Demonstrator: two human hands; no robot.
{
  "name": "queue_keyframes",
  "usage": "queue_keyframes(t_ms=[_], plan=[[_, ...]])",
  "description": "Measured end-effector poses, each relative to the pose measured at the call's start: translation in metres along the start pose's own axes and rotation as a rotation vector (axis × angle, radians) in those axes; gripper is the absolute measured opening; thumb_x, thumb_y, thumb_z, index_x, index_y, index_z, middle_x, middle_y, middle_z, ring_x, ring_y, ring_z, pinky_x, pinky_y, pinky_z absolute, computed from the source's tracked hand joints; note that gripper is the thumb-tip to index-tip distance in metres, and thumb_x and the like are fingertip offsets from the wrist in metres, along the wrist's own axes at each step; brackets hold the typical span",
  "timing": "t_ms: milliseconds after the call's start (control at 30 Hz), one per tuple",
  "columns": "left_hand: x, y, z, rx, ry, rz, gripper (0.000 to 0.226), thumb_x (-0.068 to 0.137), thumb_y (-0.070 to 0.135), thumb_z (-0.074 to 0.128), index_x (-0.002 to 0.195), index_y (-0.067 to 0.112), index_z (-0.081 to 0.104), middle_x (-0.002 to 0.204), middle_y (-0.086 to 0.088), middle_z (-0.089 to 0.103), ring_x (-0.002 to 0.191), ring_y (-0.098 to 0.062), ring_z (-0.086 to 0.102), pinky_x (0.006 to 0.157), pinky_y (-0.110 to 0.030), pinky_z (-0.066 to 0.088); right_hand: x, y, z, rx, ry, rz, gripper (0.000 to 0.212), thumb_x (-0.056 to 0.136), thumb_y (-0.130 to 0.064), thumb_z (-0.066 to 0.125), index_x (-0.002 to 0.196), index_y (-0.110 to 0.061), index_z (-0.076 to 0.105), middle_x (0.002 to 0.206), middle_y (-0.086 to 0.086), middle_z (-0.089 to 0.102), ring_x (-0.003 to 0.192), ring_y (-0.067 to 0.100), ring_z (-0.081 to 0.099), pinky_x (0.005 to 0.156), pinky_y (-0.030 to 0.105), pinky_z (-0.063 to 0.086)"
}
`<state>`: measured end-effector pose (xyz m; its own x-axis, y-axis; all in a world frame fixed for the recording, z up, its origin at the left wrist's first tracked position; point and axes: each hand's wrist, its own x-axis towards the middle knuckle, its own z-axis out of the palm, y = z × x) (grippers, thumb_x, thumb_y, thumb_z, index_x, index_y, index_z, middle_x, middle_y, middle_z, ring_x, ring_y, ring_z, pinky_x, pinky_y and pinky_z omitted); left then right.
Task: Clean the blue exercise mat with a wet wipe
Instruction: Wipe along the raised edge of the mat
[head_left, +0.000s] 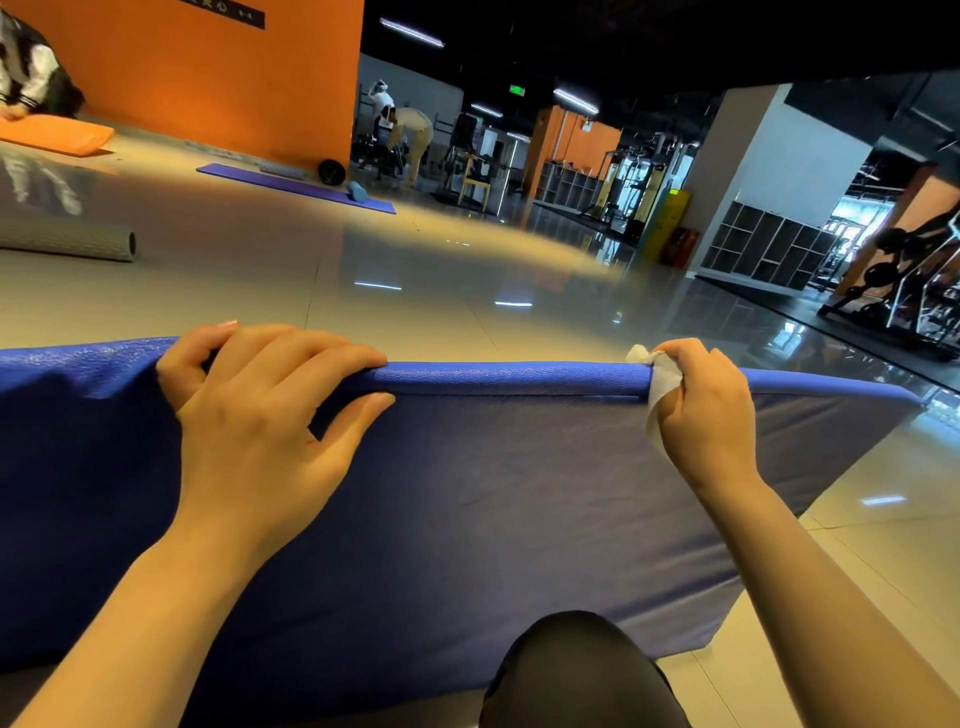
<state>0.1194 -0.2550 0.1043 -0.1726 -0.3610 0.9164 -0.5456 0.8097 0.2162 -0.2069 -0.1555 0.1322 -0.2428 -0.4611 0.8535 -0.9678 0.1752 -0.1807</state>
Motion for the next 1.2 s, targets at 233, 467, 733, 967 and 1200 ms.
queue_keyframes(t_ms=[233,467,733,967,1200], plan=[[0.000,-0.003,0.001,0.000,0.009,0.017,0.020,0.089,0.034,0.066,0.101,0.020,0.075,0.099,0.002,0.072,0.100,-0.019,0.056,0.103,-0.024,0.012,0.004,0.026,-0.008,-0.120,-0.016,0.161,0.021,0.095,-0.018,0.045,0.094,-0.005,0.061,0.077,0.018,0.062,0.078,0.039,0.050,0.064,0.045,0.041],[-0.001,-0.002,0.001,0.004,0.013,0.033,0.020,0.090,0.033,0.067,0.101,0.019,0.075,0.099,0.001,0.072,0.099,-0.020,0.056,0.103,-0.024,0.013,0.008,0.052,-0.017,-0.135,0.008,0.407,0.041,0.089,-0.030,0.029,0.102,-0.009,0.061,0.090,0.021,0.060,0.095,0.043,0.050,0.068,0.038,0.031],[-0.003,-0.009,0.008,-0.041,0.007,0.057,0.023,0.095,0.036,0.061,0.106,0.020,0.072,0.100,-0.001,0.071,0.099,-0.024,0.058,0.091,-0.063,0.043,0.020,0.077,-0.027,-0.173,-0.106,0.512,0.030,0.103,-0.016,0.035,0.113,-0.008,0.063,0.104,0.026,0.063,0.104,0.045,0.049,0.071,0.038,0.030],[-0.004,-0.013,0.010,-0.036,-0.033,0.019,0.031,0.098,0.042,0.055,0.108,0.018,0.073,0.104,-0.003,0.071,0.101,-0.031,0.060,0.083,-0.067,0.043,0.009,0.045,-0.016,-0.012,-0.016,0.394,0.025,0.096,-0.023,0.041,0.097,-0.011,0.063,0.100,0.018,0.067,0.097,0.039,0.058,0.076,0.041,0.040],[-0.003,-0.018,0.012,-0.037,-0.063,0.029,0.031,0.098,0.042,0.056,0.109,0.018,0.074,0.105,-0.003,0.070,0.102,-0.033,0.061,0.086,-0.066,0.043,-0.014,-0.063,0.016,0.319,-0.035,-0.012,0.029,0.096,-0.021,0.042,0.095,-0.006,0.067,0.098,0.008,0.072,0.098,0.025,0.063,0.114,0.039,0.031]])
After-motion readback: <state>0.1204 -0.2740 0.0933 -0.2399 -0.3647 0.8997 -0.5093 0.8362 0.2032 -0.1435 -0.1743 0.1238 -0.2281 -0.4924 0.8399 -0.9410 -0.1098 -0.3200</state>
